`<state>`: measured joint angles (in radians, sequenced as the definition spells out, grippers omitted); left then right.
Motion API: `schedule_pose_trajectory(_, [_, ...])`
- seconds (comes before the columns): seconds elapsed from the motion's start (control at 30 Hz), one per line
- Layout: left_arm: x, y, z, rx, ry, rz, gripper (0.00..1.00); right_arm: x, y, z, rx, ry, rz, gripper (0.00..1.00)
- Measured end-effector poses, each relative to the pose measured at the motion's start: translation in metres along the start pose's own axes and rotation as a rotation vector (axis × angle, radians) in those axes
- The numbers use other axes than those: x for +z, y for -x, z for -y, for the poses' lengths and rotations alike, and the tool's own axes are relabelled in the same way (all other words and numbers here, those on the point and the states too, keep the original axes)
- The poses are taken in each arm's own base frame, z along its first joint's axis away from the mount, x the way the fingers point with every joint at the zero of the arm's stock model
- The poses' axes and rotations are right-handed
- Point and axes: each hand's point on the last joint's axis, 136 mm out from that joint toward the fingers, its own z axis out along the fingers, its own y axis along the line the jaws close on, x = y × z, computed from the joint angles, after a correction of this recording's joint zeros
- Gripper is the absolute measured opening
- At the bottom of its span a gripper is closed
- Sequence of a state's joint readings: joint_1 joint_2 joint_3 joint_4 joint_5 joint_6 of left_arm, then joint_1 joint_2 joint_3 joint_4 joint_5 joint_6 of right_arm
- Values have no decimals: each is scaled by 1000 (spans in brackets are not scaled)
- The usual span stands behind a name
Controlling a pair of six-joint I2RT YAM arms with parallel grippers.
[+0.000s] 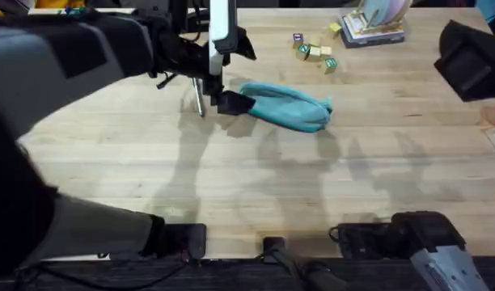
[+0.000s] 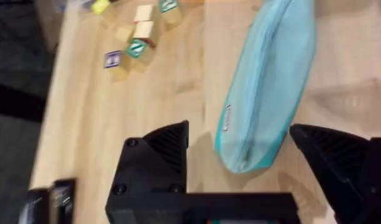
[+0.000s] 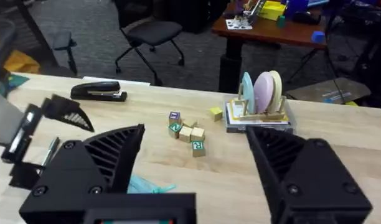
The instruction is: Unzip the bag, pick up the pens from the table one at a time and place them inside, then zip the bag closed.
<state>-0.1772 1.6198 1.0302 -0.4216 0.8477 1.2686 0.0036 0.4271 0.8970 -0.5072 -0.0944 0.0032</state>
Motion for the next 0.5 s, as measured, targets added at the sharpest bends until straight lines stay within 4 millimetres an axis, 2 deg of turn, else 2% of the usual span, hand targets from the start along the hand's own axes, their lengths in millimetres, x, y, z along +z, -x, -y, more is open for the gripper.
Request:
schedule_pose_trajectory(0.27, [22,-16,15,-78,-87,56,993,0,0,0,0,0,0,998])
schedule_pose_trajectory(0.5, [24,-19,17,-91,-101,66,993,0,-1,0,1,0,-6,998])
